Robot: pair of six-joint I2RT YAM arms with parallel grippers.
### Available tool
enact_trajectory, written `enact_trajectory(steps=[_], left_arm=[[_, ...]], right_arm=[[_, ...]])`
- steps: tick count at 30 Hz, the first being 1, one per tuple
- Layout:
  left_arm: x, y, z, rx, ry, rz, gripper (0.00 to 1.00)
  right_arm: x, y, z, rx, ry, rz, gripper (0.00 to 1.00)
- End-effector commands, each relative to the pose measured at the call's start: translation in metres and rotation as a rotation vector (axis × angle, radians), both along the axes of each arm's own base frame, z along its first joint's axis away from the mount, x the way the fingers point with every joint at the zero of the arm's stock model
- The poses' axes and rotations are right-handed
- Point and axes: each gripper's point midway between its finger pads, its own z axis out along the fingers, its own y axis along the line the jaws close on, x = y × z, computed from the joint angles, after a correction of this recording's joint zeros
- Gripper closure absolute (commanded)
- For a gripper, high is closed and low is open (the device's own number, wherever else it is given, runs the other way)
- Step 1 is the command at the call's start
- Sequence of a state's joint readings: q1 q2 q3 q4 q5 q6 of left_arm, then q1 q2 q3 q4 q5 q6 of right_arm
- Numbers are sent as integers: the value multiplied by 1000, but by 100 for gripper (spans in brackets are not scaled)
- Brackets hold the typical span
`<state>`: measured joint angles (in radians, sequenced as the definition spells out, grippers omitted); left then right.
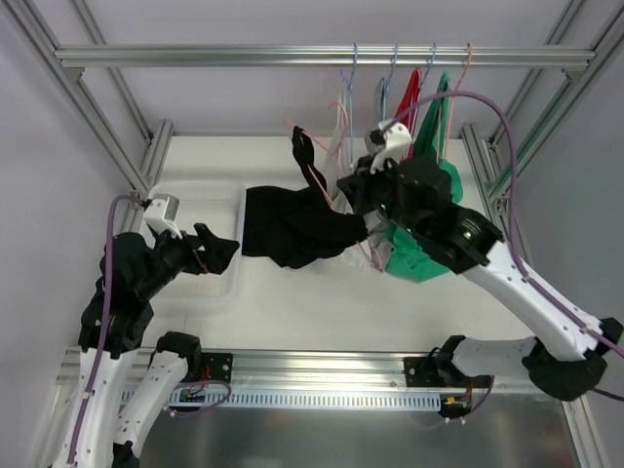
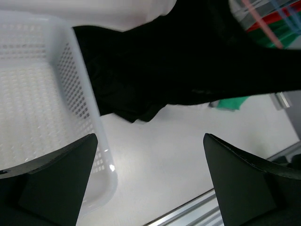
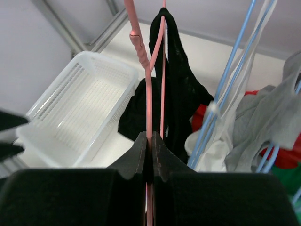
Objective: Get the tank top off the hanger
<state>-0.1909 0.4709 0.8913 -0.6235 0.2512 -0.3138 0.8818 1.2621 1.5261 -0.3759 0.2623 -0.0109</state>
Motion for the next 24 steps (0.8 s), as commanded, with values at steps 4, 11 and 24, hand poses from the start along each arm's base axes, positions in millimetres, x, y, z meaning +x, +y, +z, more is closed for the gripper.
enact_trajectory(steps=[4, 11, 24], left_arm=[[19, -69, 79, -226, -134, -303, 1], [4, -166, 127, -148, -250, -591, 1], [18, -262, 113, 38, -287, -633, 36]], right_arm=[[-78, -41, 0, 163, -8, 157, 100], [-162, -104, -31, 163, 73, 285, 100], [-212, -144, -18, 250, 74, 350, 100]])
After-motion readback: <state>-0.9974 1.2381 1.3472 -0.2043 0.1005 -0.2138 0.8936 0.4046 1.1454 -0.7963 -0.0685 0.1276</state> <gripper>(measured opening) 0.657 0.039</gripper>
